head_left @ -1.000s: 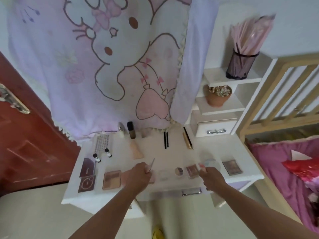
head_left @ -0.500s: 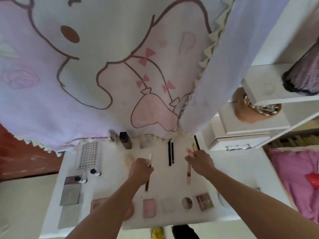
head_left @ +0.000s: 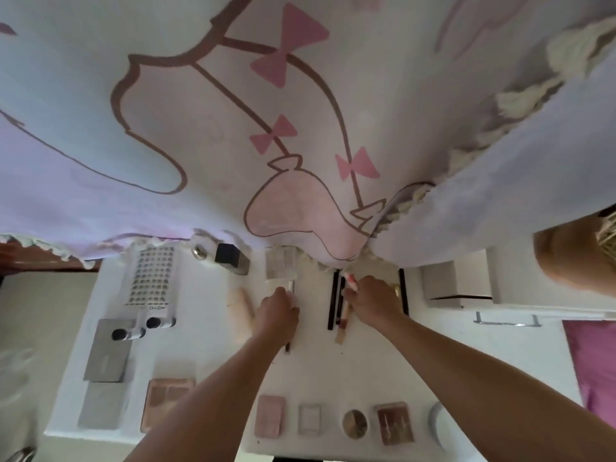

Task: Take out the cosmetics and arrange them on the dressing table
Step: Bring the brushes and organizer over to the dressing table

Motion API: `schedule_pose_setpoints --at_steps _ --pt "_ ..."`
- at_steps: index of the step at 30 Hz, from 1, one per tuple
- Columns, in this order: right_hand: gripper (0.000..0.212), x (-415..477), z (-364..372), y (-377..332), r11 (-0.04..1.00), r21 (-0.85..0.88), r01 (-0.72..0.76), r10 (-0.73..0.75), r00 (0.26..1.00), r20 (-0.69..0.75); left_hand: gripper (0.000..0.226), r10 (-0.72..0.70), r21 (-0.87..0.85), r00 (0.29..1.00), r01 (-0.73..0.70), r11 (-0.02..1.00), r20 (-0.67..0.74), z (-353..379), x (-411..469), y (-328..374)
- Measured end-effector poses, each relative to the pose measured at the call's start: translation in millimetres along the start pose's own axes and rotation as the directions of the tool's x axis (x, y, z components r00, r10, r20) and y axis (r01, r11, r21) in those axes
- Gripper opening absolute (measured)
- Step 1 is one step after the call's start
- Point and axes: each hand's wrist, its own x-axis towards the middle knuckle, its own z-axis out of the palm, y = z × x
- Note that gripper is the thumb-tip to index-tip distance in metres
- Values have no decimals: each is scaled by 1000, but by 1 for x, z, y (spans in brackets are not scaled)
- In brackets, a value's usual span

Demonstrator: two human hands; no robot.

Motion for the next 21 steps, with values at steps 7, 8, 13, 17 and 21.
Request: schedule_pose_setpoints --at_steps 7,8,13,17,21 --pt "55 -14 -6 15 988 -150 -22 13 998 -57 24 23 50 999 -22 998 -27 -6 3 -3" --pt "54 -18 -7 17 988 -155 -25 19 999 -40 23 20 52 999 -18 998 -36 -7 1 -4" --pt "44 -29 -1 24 990 -129 -47 54 997 54 15 49 7 999 -49 999 -16 -15 -5 -3" --pt "39 -30 5 23 994 -66 -83 85 996 25 21 80 -49 997 -79 996 17 -16 -9 8" --pt "35 -30 6 21 994 -54 -93 93 996 11 22 152 115 988 -150 982 -4 -13 -10 14"
